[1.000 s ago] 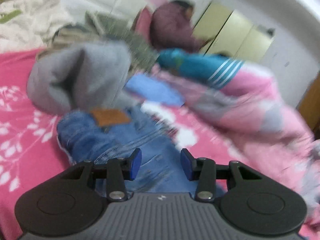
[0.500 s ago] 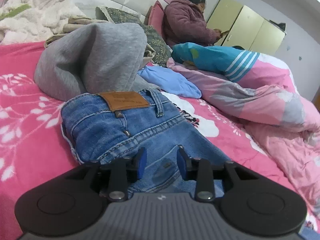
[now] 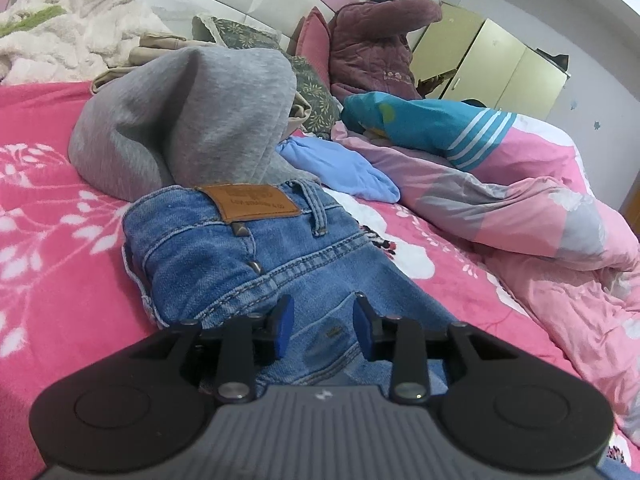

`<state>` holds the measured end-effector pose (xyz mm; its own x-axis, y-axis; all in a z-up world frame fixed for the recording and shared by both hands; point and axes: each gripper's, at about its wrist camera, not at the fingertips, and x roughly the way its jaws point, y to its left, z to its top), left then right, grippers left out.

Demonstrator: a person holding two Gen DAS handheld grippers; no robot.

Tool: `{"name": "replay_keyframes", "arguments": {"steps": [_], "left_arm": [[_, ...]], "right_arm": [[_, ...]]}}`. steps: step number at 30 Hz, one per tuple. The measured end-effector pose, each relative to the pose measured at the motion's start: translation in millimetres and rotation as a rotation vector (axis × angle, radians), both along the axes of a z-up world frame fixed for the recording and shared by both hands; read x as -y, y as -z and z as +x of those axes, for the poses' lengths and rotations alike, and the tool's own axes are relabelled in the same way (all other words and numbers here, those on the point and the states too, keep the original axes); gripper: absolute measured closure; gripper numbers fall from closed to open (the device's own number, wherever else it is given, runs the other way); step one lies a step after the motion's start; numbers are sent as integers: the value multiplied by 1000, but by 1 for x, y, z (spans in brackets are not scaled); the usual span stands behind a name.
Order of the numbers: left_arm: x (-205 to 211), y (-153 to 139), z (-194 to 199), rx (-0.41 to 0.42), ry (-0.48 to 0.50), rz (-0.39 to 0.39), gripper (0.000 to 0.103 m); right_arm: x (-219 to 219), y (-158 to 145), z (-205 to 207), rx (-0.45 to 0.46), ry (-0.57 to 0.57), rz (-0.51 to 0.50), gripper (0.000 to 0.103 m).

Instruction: Fold clothes

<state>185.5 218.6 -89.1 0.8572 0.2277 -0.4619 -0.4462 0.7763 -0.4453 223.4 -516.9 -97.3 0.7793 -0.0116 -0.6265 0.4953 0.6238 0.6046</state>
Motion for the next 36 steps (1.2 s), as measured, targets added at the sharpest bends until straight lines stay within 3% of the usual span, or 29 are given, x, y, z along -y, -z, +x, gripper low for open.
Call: {"name": "replay_keyframes", "arguments": {"steps": [5, 8, 12, 17, 19, 22, 24, 26, 27, 32, 34, 36], "left_arm": [[-2, 1, -1, 2, -1, -5, 73], [-3, 1, -1, 3, -2, -9, 74], [-4, 1, 0, 2, -4, -11, 75], [-3, 1, 0, -1, -3, -5, 75], [-3, 2, 0, -1, -3, -6, 75], [-3, 2, 0, 0, -4, -8, 74], [-4, 2, 0, 1, -3, -10, 74], [-3, 2, -1, 1, -2, -8, 74], [-3, 2, 0, 1, -2, -6, 74], [-1, 2, 0, 1, -2, 0, 73], [-2, 2, 0, 3, -2, -6, 73], [-2, 2, -1, 4, -2, -8, 73]], "right_arm": [[8, -24, -18, -69, -18, -118, 99], [20, -12, -27, -138, 18, -95, 100], [13, -29, -38, -82, 14, -140, 100], [22, -10, -38, -187, -9, -117, 92], [-3, -20, -46, -153, -116, -172, 85], [-47, -40, -60, -81, -301, -271, 56], [-76, -53, -69, -32, -424, -337, 47], [-105, -67, -78, 17, -548, -402, 25], [-120, -73, -83, 42, -609, -435, 20], [-240, -49, -92, 83, -1029, -686, 17], [-272, -34, -90, 65, -1118, -775, 17], [-285, -21, -86, 32, -1134, -813, 28]]}}
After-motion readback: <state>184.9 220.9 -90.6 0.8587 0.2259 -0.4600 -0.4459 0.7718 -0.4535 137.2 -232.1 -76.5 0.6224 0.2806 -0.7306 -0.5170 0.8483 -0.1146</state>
